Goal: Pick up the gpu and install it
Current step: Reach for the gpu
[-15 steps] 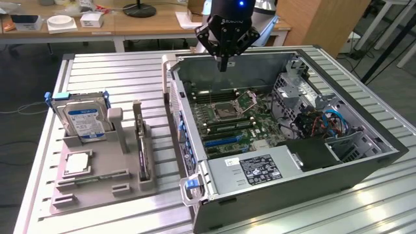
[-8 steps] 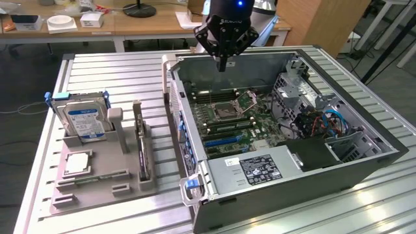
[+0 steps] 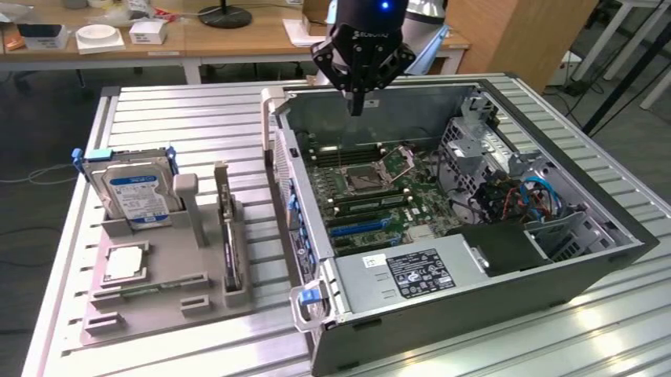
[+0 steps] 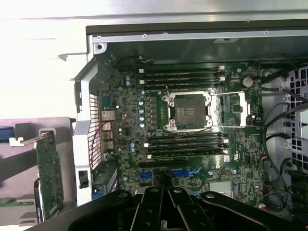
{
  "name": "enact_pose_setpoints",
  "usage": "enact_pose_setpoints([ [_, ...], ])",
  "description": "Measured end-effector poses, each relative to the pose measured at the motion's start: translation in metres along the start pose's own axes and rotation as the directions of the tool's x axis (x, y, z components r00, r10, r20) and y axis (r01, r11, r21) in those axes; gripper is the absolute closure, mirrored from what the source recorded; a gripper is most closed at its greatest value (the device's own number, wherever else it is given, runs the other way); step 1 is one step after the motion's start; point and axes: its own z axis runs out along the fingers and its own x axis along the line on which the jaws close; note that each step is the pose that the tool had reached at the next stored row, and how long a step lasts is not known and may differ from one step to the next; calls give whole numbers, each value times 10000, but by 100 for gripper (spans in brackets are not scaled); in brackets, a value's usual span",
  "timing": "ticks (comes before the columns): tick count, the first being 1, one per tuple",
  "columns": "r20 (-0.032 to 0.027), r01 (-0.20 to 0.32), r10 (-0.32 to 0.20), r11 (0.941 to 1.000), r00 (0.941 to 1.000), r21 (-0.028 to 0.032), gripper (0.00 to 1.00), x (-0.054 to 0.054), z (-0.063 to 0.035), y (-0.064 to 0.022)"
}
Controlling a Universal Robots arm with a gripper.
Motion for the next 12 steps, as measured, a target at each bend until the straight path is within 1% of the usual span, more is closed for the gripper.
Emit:
enact_pose_setpoints([
  [12,1,0,0,10000,10000,0,89,47,1,-4],
])
